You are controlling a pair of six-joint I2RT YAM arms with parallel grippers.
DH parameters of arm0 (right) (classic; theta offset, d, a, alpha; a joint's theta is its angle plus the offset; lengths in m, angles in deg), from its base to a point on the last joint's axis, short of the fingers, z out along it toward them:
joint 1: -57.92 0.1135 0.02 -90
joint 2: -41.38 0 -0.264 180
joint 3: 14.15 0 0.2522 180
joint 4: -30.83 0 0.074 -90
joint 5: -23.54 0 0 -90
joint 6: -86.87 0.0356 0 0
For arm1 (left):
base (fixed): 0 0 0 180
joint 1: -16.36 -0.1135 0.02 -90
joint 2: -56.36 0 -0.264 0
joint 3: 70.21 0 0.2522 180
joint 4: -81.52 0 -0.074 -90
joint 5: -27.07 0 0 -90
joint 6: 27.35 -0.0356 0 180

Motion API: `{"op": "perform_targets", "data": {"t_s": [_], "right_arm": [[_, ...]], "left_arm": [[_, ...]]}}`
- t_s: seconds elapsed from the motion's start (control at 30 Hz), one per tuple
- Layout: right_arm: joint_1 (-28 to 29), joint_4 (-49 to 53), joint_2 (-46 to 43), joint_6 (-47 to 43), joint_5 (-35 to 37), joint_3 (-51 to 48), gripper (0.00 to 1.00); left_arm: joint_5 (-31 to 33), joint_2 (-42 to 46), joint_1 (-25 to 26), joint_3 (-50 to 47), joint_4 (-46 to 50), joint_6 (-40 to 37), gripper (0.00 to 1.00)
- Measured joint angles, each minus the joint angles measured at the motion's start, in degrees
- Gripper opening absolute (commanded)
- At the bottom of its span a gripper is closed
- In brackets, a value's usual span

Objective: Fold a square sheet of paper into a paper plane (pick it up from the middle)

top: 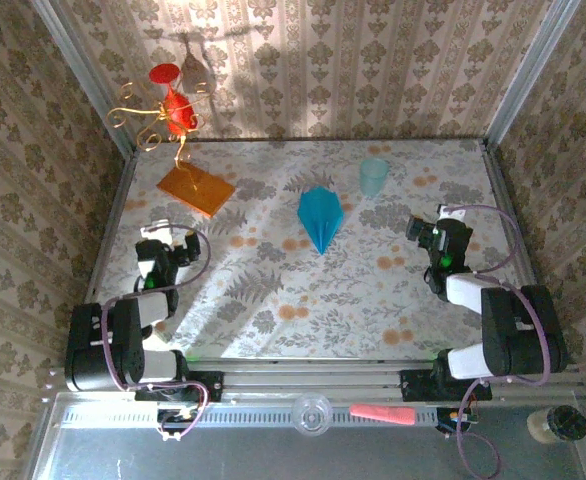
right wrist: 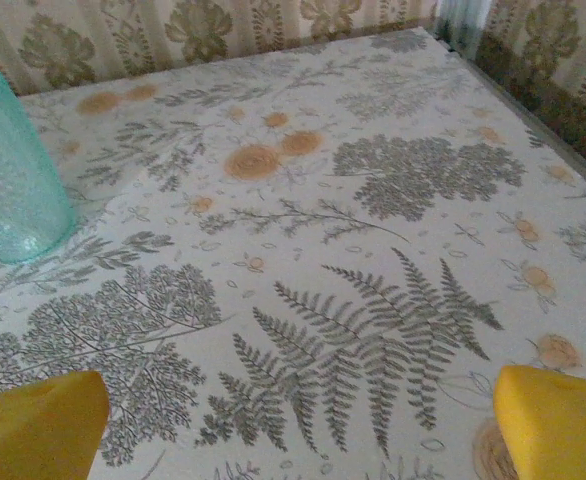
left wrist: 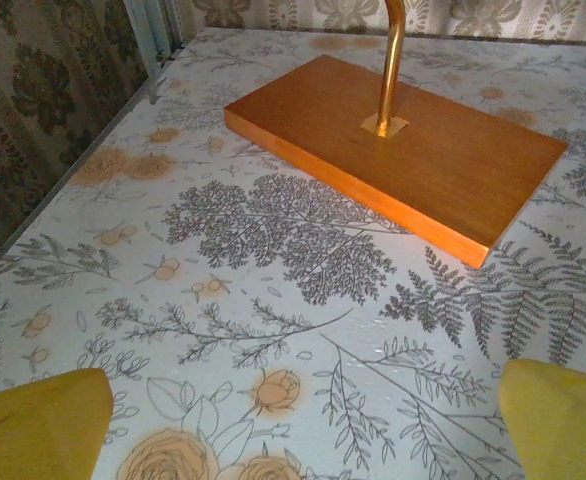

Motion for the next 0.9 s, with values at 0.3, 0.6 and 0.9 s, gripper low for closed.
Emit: {"op": "perform_targets", "data": {"t_s": [0.3,0.6,0.9], "right_arm": [[-0.2,-9.2,4.7,-2.6,-8.6,-1.9,1.00],[0.9,-10.4,7.0,-4.4,-10.3,-2.4,1.00],[1.2,-10.4,7.0,-4.6,-10.3,-2.4,1.00]], "left_arm": [[-4.3,-8.2,-0.3,1.0,-7.6,-1.3,1.00],[-1.3,-11.7,4.3,5.2,-7.3,-4.4,1.00],[1.4,-11.7,5.4,5.4,-7.3,-6.4,1.00]]}}
